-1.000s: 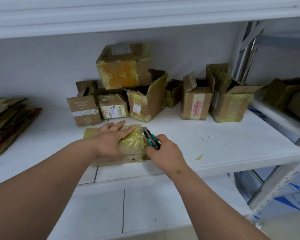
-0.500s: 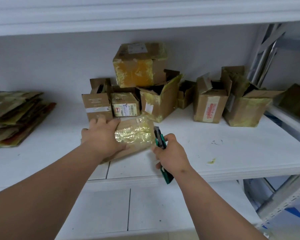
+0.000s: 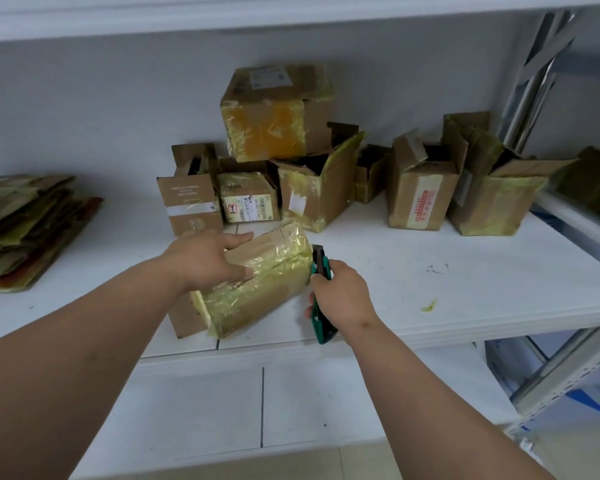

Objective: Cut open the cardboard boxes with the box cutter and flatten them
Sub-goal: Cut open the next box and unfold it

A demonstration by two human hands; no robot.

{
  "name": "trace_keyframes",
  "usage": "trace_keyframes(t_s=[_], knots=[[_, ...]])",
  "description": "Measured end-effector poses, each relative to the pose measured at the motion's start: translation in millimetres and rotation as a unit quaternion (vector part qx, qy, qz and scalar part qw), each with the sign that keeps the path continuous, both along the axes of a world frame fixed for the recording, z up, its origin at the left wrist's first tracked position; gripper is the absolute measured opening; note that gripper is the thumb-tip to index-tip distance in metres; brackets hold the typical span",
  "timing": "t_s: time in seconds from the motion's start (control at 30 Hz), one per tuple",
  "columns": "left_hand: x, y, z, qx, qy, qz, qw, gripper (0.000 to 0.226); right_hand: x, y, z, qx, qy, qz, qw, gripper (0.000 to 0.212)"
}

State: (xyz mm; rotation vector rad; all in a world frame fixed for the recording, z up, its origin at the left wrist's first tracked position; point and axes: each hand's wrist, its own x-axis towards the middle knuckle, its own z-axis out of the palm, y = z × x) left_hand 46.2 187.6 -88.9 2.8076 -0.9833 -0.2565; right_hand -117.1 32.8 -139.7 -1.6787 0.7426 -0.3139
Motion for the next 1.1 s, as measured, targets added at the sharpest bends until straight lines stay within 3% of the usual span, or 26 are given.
trace_keyframes(t_s=[0.13, 0.27, 0.4, 0.63, 0.9, 1.1], knots=[[-3, -8, -16, -0.041, -0.016, 0.032, 0.999, 0.072, -4, 2, 5, 0.039, -0.032, -0.008, 0.999, 0.043], [-5, -20, -17, -0.107, 0.046, -0.024, 0.993, 0.073, -6, 1, 9, 0.050, -0.026, 0.003, 0.998, 0.029], [-8, -32, -19, -0.086, 0.029, -0.045, 0.995, 0.069, -2, -9, 11, 0.063, -0.037, -0.015, 0.997, 0.024], [-1, -34, -21, -0.096, 0.041, -0.037, 0.994, 0.064, 0, -12, 5, 0.088, -0.069, -0.071, 0.991, 0.031], [2, -35, -24, -0.101, 0.049, -0.032, 0.993, 0.065, 11, -18, 13, 0.061, -0.057, -0.055, 0.995, 0.031], [6, -33, -24, -0.100, 0.050, -0.035, 0.993, 0.064, 13, -18, 8, 0.097, -0.062, -0.048, 0.992, 0.029]])
